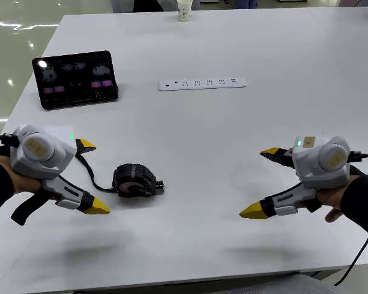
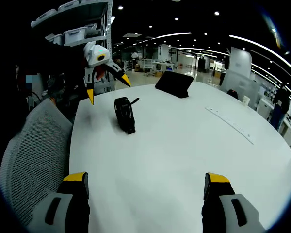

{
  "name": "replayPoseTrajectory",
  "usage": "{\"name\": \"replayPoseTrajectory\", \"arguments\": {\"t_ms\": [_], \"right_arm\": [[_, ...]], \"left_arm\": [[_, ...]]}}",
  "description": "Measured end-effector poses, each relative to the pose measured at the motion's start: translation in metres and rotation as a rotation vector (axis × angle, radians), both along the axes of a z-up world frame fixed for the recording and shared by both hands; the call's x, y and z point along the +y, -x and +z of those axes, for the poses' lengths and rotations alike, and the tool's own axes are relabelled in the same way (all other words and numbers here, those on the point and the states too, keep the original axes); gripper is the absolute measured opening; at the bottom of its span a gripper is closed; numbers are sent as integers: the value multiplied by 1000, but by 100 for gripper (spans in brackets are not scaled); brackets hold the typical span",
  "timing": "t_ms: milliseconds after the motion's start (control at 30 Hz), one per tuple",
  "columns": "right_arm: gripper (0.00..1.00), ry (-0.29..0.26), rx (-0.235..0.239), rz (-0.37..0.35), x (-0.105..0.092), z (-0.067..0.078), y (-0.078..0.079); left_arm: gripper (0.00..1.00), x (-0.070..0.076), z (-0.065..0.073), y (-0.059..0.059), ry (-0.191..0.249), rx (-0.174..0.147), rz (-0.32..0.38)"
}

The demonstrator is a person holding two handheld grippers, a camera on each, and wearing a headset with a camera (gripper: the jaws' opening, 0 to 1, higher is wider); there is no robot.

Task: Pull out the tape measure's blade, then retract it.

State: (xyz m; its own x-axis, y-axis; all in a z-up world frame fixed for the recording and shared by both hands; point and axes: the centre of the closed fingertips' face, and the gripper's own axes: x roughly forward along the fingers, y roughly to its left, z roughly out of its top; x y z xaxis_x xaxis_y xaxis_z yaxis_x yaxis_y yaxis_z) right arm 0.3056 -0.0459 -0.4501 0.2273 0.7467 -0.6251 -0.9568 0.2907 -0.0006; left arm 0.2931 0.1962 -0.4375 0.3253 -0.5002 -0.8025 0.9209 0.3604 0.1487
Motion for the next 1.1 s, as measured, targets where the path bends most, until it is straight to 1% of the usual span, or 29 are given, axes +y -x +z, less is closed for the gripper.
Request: {"name": "replayPoseTrajectory", "arguments": {"t_ms": [100, 200, 233, 267, 333, 433, 500, 533, 567, 633, 700, 767, 800, 833, 867, 900, 1033, 1100], "right_arm": [[99, 6, 12, 27, 16, -3, 1], [99, 14, 20, 55, 29, -7, 0], [99, 15, 27, 64, 34, -10, -2], [99, 16, 30, 71, 38, -11, -2], [99, 19, 30, 84, 44, -14, -6], [99, 6, 34, 92, 57, -14, -8], [99, 1, 38, 101, 65, -15, -11], [97, -1, 41, 101, 68, -16, -12], [93, -2, 44, 109, 72, -17, -12], [86, -4, 42, 112, 79, -18, -14], [87, -1, 49, 119, 87, -22, -16], [83, -5, 53, 130, 96, -21, -15], [81, -8, 45, 137, 102, -20, -15], [78, -9, 40, 147, 106, -20, -14], [76, -6, 39, 157, 109, -20, -13], [75, -4, 41, 171, 114, -21, -12], [68, 22, 33, 223, 127, -26, -10], [65, 30, 30, 236, 134, -29, -10]], "left_arm": [[84, -12, -5, -6, 0, 24, -24], [77, -17, -15, -13, -30, 39, -35], [76, -18, -20, -14, -48, 45, -48], [74, -20, -22, -14, -56, 49, -54], [71, -24, -24, -15, -60, 55, -70], [64, -30, -27, -18, -65, 53, -89], [62, -32, -29, -21, -76, 56, -90], [61, -33, -31, -22, -80, 62, -93], [58, -35, -32, -24, -83, 55, -97], [49, -35, -33, -28, -91, 42, -104], [45, -36, -35, -31, -96, 42, -106], [40, -37, -37, -31, -118, 41, -124], [36, -39, -38, -27, -128, 50, -169], [33, -39, -40, -24, -133, 65, -170], [29, -40, -42, -18, -139, 91, -181], [29, -41, -43, -22, -151, 55, -168], [29, -40, -44, -23, -152, 64, -144], [29, -40, -44, -24, -149, 67, -133]]}}
